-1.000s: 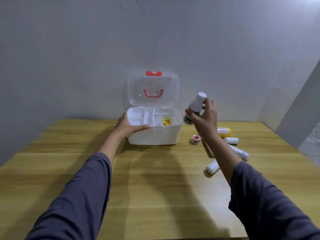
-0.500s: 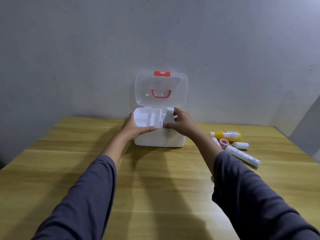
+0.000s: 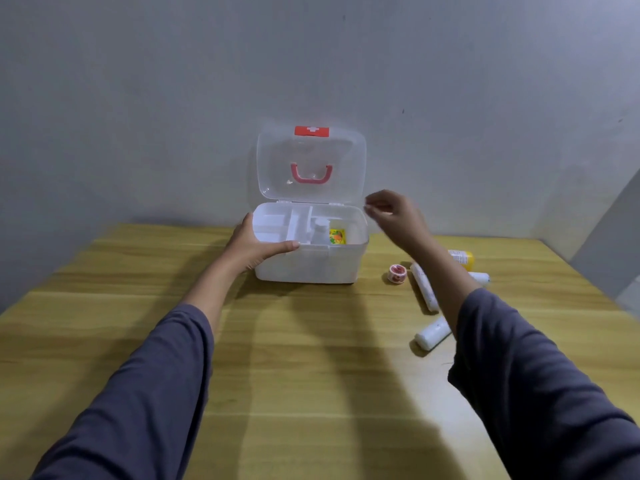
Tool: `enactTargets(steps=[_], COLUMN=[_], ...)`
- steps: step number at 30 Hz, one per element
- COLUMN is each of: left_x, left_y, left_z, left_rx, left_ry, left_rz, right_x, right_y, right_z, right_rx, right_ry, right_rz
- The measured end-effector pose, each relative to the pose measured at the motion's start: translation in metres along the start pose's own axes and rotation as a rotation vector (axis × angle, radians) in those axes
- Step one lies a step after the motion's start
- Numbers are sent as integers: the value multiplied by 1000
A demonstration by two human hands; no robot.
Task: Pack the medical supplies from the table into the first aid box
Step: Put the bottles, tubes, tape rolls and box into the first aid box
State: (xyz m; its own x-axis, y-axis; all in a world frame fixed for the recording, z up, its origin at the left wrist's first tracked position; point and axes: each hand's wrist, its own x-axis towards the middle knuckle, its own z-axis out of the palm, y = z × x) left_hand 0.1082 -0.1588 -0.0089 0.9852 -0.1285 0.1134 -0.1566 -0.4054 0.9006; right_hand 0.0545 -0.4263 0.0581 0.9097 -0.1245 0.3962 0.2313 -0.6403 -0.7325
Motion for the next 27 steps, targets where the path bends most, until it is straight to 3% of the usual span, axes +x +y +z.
enactTargets(steps=[3,8,14,18,27], left_x=[0,1,-2,-3,-5], left_y=[1,-1,2,4,3], left_z=[0,-3,-2,1,-1], left_rx=[-10,-22,-30,-32,-43], left_ry=[-4,-12,-3,3,-3], left_rz=[13,8,15,9,-14], right_x=[-4,-13,-4,-7,-2], right_y=[41,97,112,114,41], right_z=[-25,-36,-31,-27,-28], right_rx=[-142,-419,-701,-633,-15], right_ry=[29,-158,-244,-128,340], right_rz=[119,289,309,268,11])
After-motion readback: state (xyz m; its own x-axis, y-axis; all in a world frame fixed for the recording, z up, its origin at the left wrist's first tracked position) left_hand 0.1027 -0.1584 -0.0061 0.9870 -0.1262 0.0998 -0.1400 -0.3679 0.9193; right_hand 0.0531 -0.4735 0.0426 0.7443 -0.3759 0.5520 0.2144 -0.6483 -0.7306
